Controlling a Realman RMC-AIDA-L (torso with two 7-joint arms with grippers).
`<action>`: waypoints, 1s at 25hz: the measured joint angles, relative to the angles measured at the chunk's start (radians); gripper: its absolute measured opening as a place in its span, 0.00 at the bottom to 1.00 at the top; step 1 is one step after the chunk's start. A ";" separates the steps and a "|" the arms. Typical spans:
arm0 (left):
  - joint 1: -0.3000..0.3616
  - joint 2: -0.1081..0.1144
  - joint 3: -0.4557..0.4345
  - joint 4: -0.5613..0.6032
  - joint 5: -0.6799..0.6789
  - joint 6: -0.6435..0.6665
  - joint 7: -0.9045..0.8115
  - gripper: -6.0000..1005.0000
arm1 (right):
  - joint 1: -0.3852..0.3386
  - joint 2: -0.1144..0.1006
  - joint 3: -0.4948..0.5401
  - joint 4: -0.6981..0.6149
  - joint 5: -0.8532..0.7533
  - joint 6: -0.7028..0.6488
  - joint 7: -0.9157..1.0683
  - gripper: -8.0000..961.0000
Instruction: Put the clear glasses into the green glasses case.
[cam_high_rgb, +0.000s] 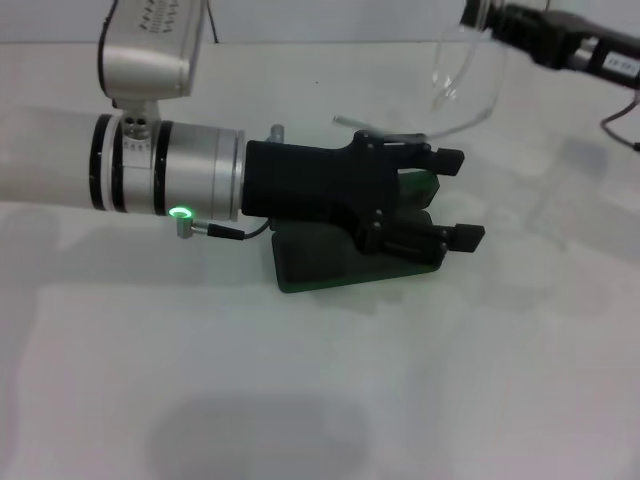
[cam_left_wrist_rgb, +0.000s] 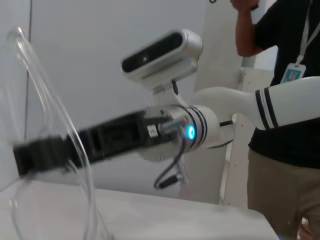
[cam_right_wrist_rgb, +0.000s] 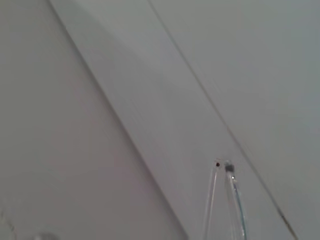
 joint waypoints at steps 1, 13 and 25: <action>0.003 0.000 -0.002 0.001 -0.002 0.000 0.000 0.87 | 0.001 -0.001 -0.018 0.002 0.000 0.005 -0.002 0.16; 0.013 0.003 -0.008 0.006 -0.015 0.000 -0.009 0.87 | 0.007 0.000 -0.090 0.006 -0.073 0.034 -0.004 0.17; 0.012 0.010 -0.035 0.009 -0.025 -0.001 -0.010 0.87 | 0.027 -0.028 -0.093 0.000 -0.223 -0.001 0.054 0.19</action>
